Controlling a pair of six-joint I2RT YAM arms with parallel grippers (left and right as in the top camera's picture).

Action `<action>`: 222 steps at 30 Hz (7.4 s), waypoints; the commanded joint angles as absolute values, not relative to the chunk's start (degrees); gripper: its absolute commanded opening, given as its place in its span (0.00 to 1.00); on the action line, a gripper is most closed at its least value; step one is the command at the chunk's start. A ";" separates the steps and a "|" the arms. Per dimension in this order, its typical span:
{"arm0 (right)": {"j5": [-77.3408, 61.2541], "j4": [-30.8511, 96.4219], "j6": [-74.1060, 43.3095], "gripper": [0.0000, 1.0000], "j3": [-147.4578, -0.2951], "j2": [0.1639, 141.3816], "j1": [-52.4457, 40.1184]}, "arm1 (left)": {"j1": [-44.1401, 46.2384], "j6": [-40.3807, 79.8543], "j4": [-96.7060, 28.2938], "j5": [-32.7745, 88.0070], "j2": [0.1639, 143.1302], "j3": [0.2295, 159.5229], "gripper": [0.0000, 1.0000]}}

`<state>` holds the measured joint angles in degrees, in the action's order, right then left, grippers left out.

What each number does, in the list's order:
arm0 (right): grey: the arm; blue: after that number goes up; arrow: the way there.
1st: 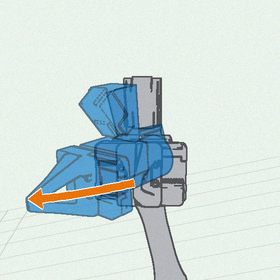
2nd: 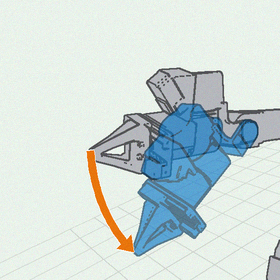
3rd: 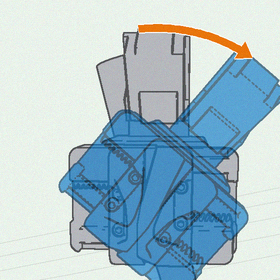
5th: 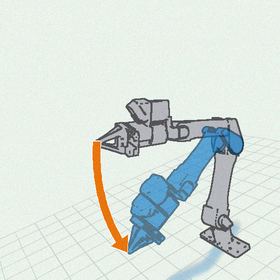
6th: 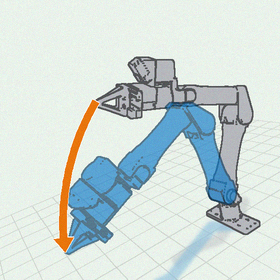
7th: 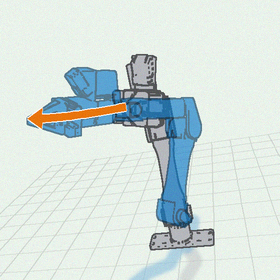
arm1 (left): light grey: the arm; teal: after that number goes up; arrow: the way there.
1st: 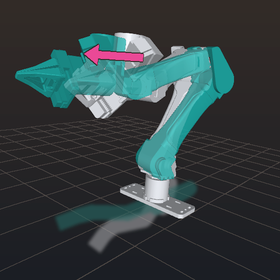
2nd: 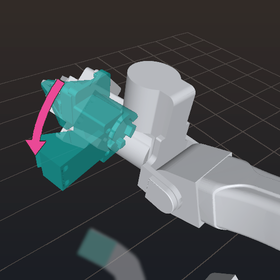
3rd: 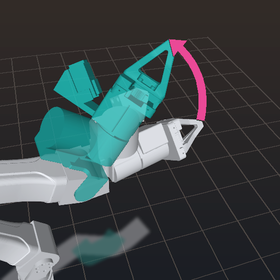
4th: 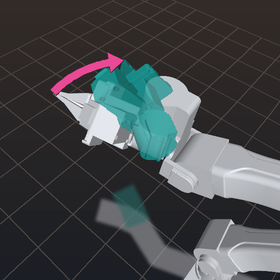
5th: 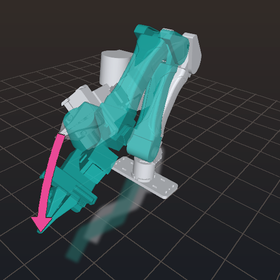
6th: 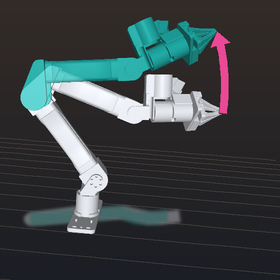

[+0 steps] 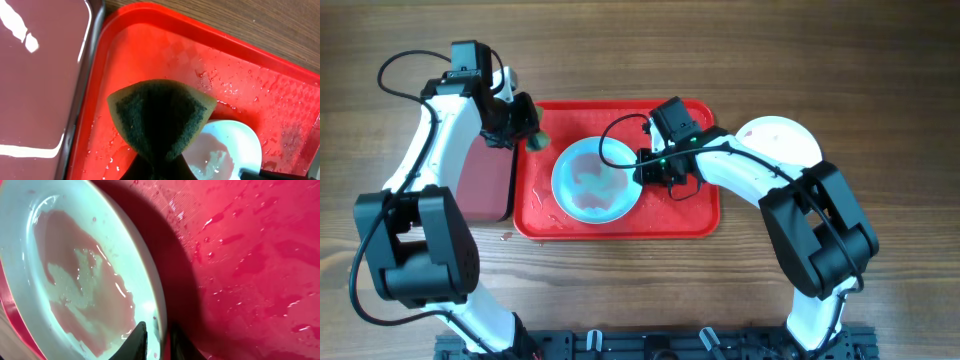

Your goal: Clean dirty plates on tray and stack at the side

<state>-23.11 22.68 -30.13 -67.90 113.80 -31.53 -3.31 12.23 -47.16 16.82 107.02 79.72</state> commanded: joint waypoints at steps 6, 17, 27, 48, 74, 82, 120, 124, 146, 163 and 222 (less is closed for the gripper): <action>-20.32 23.62 -28.42 0.04 -67.66 110.48 -31.05 | -2.11 10.85 -47.29 16.86 105.82 76.42 0.04; 26.00 37.06 -25.36 0.04 -69.47 92.82 -36.14 | -1.61 10.87 -47.22 16.88 105.86 75.72 0.04; 64.86 34.92 -11.31 0.04 -70.57 92.36 -52.77 | 0.91 10.70 -47.18 16.43 105.86 75.64 0.04; 63.16 19.40 2.22 0.04 -70.54 92.36 -59.79 | 0.91 10.70 -47.22 14.26 105.86 75.61 0.04; 33.63 47.44 -27.55 0.04 -70.24 79.46 -33.28 | 0.91 10.72 -47.20 14.26 105.86 75.64 0.04; 7.55 48.66 -29.78 0.04 -64.71 78.32 5.21 | 0.91 10.72 -47.20 14.26 105.86 75.61 0.04; -10.07 45.69 -21.02 0.78 -68.51 86.70 -14.98 | -15.75 1.93 -48.82 -3.49 106.83 78.65 0.72; -10.07 46.41 -18.02 0.78 -71.20 85.71 -14.98 | -14.35 1.96 -54.76 2.26 102.10 83.44 0.81; 1.41 50.22 -8.71 1.00 -77.49 48.36 -14.06 | -9.26 5.13 -59.44 13.47 88.66 86.28 1.00; -5.72 -2.59 -9.91 1.00 -0.93 1.04 -7.79 | -9.26 5.13 -59.44 13.47 88.66 86.28 1.00; -4.86 -0.23 -10.63 1.00 -0.30 0.64 -7.86 | -1.28 4.75 -4.14 10.00 0.27 0.64 1.00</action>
<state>-5.69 -0.03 -10.07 -0.36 1.10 -8.03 -1.58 4.80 -4.29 10.57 0.84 1.17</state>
